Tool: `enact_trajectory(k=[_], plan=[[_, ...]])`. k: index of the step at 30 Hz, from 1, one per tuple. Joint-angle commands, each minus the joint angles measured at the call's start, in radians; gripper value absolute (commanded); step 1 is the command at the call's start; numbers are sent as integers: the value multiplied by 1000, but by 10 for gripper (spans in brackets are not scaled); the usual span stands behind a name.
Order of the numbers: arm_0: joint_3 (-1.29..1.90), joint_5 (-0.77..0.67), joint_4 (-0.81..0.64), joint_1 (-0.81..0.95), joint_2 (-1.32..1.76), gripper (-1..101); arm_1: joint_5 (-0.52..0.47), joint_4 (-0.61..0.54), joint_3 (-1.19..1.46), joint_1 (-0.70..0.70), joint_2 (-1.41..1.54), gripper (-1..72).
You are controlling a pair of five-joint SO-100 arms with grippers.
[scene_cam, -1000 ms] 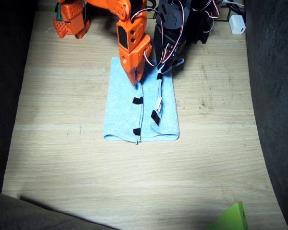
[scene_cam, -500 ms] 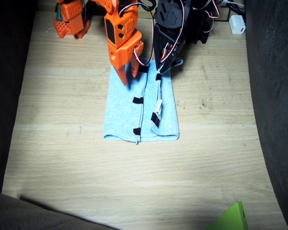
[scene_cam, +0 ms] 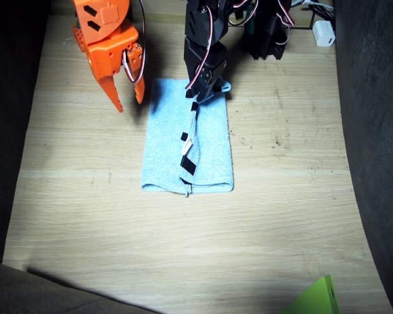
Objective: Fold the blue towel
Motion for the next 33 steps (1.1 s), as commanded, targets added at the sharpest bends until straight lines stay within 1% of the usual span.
enact_trajectory(k=[1,3,5,7,12,16,20,21,22,23,25,27,30,33], plan=[[-198,5,48,-2,-46,-2,2,5,23,3,77,233],[-207,0,49,0,-63,8,2,2,43,-3,89,233],[-209,-14,49,8,-77,119,-5,-3,58,-11,95,237],[-209,-15,49,23,-83,163,-8,-5,61,-18,95,240],[-183,23,52,26,-43,195,-9,-12,61,-17,86,244],[-184,55,52,31,0,181,-3,-15,61,-9,80,245],[-167,63,52,118,86,162,-3,-11,63,-15,77,244],[-147,69,52,146,110,144,-6,-11,63,-20,77,244],[-123,74,52,176,137,93,-9,-11,63,-23,80,243],[-98,78,52,209,166,14,-11,-11,63,-28,80,240],[-17,89,43,278,225,-2,-17,-9,63,-32,83,229],[114,86,2,325,288,-2,-23,-8,63,-34,83,206],[476,89,-193,324,443,-2,-25,-8,63,-40,86,148],[673,80,-299,273,505,-2,-20,-9,63,-44,87,29]])
